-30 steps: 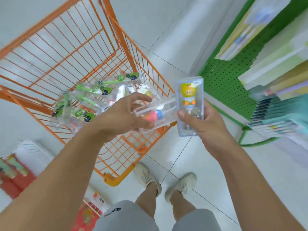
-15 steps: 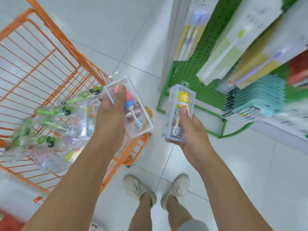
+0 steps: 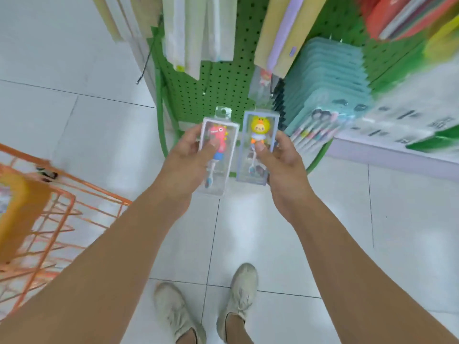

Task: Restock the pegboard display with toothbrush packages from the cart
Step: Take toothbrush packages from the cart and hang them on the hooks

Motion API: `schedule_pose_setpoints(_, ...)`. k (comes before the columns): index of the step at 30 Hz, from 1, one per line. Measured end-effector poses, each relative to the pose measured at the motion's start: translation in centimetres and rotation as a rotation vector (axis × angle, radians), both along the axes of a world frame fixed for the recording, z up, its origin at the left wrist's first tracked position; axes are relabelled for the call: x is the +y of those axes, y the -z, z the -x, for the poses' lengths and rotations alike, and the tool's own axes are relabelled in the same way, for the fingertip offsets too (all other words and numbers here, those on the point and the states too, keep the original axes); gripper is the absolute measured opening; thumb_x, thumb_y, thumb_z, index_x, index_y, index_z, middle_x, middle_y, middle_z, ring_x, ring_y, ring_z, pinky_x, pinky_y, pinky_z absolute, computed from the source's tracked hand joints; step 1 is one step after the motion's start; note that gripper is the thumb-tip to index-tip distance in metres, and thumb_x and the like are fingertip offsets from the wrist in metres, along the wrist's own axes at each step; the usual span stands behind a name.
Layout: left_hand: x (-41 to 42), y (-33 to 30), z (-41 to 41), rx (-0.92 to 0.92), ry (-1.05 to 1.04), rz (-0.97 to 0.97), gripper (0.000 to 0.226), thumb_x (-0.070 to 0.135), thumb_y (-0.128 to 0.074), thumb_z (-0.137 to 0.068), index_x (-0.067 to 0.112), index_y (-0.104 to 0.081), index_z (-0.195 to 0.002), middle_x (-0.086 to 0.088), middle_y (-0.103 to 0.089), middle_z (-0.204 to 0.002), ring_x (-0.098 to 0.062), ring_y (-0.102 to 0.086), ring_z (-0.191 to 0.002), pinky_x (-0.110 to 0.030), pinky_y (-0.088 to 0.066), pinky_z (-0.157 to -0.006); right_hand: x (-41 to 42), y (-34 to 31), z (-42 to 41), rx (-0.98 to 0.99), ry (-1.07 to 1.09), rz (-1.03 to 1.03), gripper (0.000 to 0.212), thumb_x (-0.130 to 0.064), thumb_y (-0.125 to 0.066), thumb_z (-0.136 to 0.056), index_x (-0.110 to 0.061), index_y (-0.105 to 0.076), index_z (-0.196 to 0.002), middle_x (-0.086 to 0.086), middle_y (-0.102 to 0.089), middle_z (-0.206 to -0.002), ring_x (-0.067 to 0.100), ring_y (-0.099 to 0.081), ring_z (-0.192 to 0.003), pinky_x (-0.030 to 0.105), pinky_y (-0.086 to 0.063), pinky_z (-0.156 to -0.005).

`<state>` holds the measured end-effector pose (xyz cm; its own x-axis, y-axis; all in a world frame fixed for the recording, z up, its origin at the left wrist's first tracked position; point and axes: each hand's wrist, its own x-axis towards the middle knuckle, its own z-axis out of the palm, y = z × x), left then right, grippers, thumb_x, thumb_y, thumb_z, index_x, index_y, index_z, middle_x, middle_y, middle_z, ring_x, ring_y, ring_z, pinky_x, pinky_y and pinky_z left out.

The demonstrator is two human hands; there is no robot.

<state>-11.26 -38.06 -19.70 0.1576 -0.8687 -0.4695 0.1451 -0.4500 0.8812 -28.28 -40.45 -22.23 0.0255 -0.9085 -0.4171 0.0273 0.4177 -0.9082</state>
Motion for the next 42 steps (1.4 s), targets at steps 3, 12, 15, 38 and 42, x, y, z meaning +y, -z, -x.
schedule_pose_setpoints(3,-1.1,1.9,0.8,0.055,-0.017,-0.004,0.027,0.028,-0.059,-0.1,0.027,-0.062,-0.127,0.006,-0.066,-0.097,-0.006,-0.059,-0.086,-0.009,-0.044,-0.048,-1.8,2.1,0.2,-0.038,0.064,0.018,0.039,-0.025,-0.065,-0.098,-0.021,-0.057,-0.135,-0.005,-0.071,-0.111,0.015,-0.066,-0.109,0.054,-0.044,-0.111)
schedule_pose_setpoints(12,-2.3,4.2,0.8,0.029,0.013,-0.024,0.03,0.03,-0.057,-0.101,0.031,-0.061,-0.131,0.015,-0.067,-0.094,0.008,-0.062,-0.068,-0.014,-0.047,-0.061,-3.4,3.4,0.6,-0.077,0.054,-0.04,0.035,-0.027,-0.062,-0.1,-0.028,-0.056,-0.135,-0.012,-0.072,-0.109,0.025,-0.064,-0.12,0.06,-0.048,-0.104)
schedule_pose_setpoints(15,-2.3,4.5,0.5,0.02,0.027,-0.018,0.032,0.03,-0.057,-0.101,0.032,-0.06,-0.132,0.016,-0.068,-0.091,0.01,-0.062,-0.067,-0.012,-0.047,-0.057,-4.1,3.6,0.5,-0.091,0.061,-0.052,0.034,-0.03,-0.06,-0.101,-0.03,-0.056,-0.135,-0.014,-0.07,-0.108,0.022,-0.065,-0.105,0.059,-0.049,-0.1)
schedule_pose_setpoints(38,-4.8,5.8,-2.9,0.054,0.039,0.105,0.044,0.036,-0.059,-0.09,0.033,-0.059,-0.135,-0.001,-0.067,-0.129,-0.03,-0.059,-0.126,-0.061,-0.041,-0.108,-3.6,2.5,-5.4,-0.038,-0.187,-0.054,0.031,-0.027,-0.069,-0.096,-0.024,-0.063,-0.126,0.0,-0.072,-0.109,0.014,-0.069,-0.102,0.037,-0.058,-0.089)
schedule_pose_setpoints(42,-5.5,6.0,-3.2,0.036,-0.039,0.089,0.042,0.035,-0.059,-0.09,0.031,-0.062,-0.132,-0.001,-0.067,-0.128,-0.026,-0.061,-0.124,-0.056,-0.043,-0.109,-4.6,2.6,-6.6,-0.004,-0.148,-0.006,0.02,-0.019,-0.068,-0.097,-0.024,-0.065,-0.115,0.001,-0.067,-0.092,0.012,-0.066,-0.084,0.042,-0.061,-0.079)
